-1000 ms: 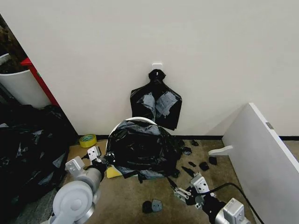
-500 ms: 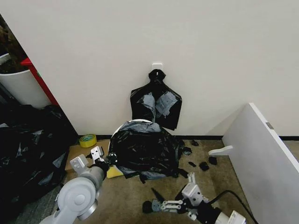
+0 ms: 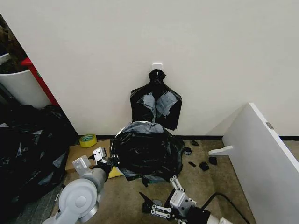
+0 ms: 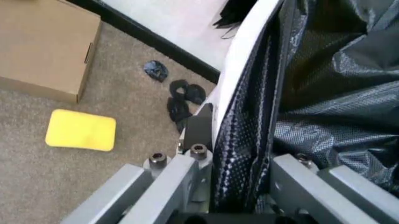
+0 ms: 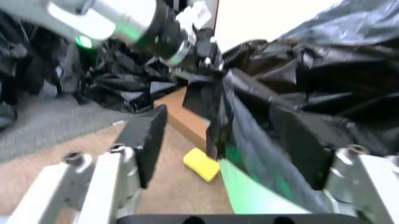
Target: Place the garbage bag over the trash bin.
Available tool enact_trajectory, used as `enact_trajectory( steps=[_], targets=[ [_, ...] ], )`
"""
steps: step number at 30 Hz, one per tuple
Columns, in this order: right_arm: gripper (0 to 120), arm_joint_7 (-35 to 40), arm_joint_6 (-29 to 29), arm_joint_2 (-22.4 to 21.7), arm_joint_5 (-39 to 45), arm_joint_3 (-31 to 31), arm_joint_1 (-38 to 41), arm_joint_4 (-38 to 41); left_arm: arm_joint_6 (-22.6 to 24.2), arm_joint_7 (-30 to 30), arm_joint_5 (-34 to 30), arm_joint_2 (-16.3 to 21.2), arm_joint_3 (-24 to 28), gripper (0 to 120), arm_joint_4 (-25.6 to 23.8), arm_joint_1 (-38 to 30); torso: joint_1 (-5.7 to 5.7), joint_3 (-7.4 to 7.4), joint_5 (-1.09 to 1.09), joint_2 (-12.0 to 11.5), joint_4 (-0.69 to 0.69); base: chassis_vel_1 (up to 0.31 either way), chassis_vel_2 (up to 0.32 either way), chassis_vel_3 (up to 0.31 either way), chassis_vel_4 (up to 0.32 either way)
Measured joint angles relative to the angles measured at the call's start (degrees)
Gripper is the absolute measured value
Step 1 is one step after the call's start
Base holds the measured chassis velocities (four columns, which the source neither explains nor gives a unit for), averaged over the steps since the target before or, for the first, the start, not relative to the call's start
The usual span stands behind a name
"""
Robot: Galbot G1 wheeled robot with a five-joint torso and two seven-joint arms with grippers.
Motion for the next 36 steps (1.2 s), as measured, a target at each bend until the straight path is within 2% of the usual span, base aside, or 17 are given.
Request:
enact_trajectory(
  steps=[1, 2, 7, 11, 13, 16, 27, 33, 36],
  targets=[
    [60, 0.0, 0.0, 0.0, -0.1, 0.0, 0.0, -0.1, 0.0, 0.0, 0.0, 0.0, 0.0, 1, 0.0, 0.0, 0.0, 0.0, 0.0, 0.0, 0.0, 0.0, 0.0, 0.0, 0.0],
    [50, 0.5, 0.0, -0.4, -0.3, -0.2, 0.8, -0.6, 0.1, 0.1, 0.0, 0.0, -0.2, 1, -0.4, 0.3, 0.0, 0.0, 0.0, 0.0, 0.0, 0.0, 0.0, 0.0, 0.0],
    [36, 1.5, -0.8, -0.9, -0.2, -0.1, 2.3, -1.2, 0.1, 0.2, 0.1, 0.0, -0.2, 1, -0.9, 0.8, 0.0, 0.0, 0.0, 0.0, 0.0, 0.0, 0.0, 0.0, 0.0],
    [16, 2.3, -1.2, -1.9, -0.4, 0.2, 3.1, -2.1, 0.1, 0.2, 0.3, -0.4, -0.6, 1, -1.4, 1.0, 0.0, 0.0, 0.0, 0.0, 0.0, 0.0, 0.0, 0.0, 0.0],
    [15, 2.3, -1.2, -2.0, -0.5, 0.2, 3.1, -2.1, 0.1, 0.2, 0.3, -0.4, -0.6, 1, -1.5, 0.9, 0.0, 0.0, 0.0, 0.0, 0.0, 0.0, 0.0, 0.0, 0.0],
    [0, 2.8, -1.0, -2.2, -1.1, 0.2, 3.0, -2.3, 0.1, 0.0, 0.1, -0.4, -0.9, 1, -1.8, 0.8, 0.0, 0.0, 0.0, 0.0, 0.0, 0.0, 0.0, 0.0, 0.0],
    [0, -0.3, 5.9, -2.2, -7.5, -0.1, 2.6, -6.8, 0.6, -2.1, -4.6, -0.4, -1.7, 1, -3.3, 0.9, 0.0, 0.0, -0.01, 0.0, 0.0, 0.0, 0.0, 0.0, 0.0],
    [0, -1.3, 9.2, -2.1, -8.6, -0.2, 7.3, -14.5, 4.0, -4.2, -10.1, 0.6, -2.9, 1, -5.9, 1.4, 0.0, 0.0, 0.01, 0.0, 0.0, 0.0, 0.0, 0.0, 0.0],
    [0, -1.6, 9.8, -2.3, -9.1, 0.0, 8.3, -15.8, 5.2, -5.0, -11.8, 0.8, -3.3, 1, -6.3, 1.8, 0.0, 0.0, 0.0, 0.0, 0.0, 0.0, 0.0, 0.0, 0.0]
  ],
)
